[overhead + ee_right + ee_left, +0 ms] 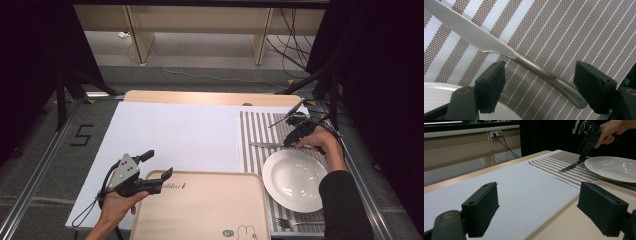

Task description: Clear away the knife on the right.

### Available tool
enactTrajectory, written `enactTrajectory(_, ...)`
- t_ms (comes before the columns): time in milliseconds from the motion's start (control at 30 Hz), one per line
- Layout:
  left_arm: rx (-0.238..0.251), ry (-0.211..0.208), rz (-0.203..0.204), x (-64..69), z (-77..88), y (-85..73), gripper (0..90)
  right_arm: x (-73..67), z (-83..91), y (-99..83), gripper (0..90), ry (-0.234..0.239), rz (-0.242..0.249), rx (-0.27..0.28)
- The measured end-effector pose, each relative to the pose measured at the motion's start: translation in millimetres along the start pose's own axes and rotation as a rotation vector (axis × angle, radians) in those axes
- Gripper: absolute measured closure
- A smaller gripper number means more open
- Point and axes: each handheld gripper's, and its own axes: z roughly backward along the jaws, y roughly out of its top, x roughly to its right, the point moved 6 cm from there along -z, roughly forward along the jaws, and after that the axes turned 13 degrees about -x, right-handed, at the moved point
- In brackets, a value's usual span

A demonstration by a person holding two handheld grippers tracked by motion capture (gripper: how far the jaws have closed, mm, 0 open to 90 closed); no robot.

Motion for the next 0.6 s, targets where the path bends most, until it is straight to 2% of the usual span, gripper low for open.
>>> enactTrajectory(33,-0.006,0.003,-0.002,0.1,0.1,-0.3,16.0,0.5,-1.6,1.3,27.5,-0.004,0.003,0.017)
enactTrajectory(67,-0.009,0.003,-0.003,0.5,0.0,-0.4,16.0,1.2,-2.5,1.3,27.7,-0.009,0.012,0.013)
enactTrajectory(133,-0.006,0.002,-0.009,1.1,-0.2,0.0,16.0,-0.2,-3.9,0.5,28.1,-0.005,-0.006,-0.014)
enactTrajectory(200,-0.006,0.001,-0.009,1.1,-0.2,-0.1,16.0,1.4,-4.7,1.4,28.4,-0.009,0.016,-0.016)
enactTrajectory(233,-0.007,0.002,-0.008,0.8,-0.2,-0.2,16.0,-0.6,-4.9,0.6,29.1,0.003,-0.003,-0.040)
enactTrajectory(267,-0.007,0.002,-0.008,0.8,-0.2,-0.2,16.0,-0.6,-7.0,1.7,29.2,-0.013,-0.011,-0.029)
enactTrajectory(333,-0.007,0.002,-0.005,0.8,-0.3,-0.3,16.0,0.1,-7.6,1.7,29.5,-0.011,0.007,-0.038)
enactTrajectory(433,-0.005,0.001,-0.008,1.0,-0.2,0.1,16.0,0.9,-10.0,2.2,30.7,-0.015,0.008,-0.033)
enactTrajectory(533,-0.006,0.003,-0.011,0.6,0.0,0.2,16.0,1.7,-10.5,0.5,31.2,-0.014,0.016,-0.061)
enactTrajectory(600,-0.006,0.004,-0.010,0.4,0.2,0.2,16.0,1.6,-11.8,0.5,31.4,-0.017,0.004,-0.058)
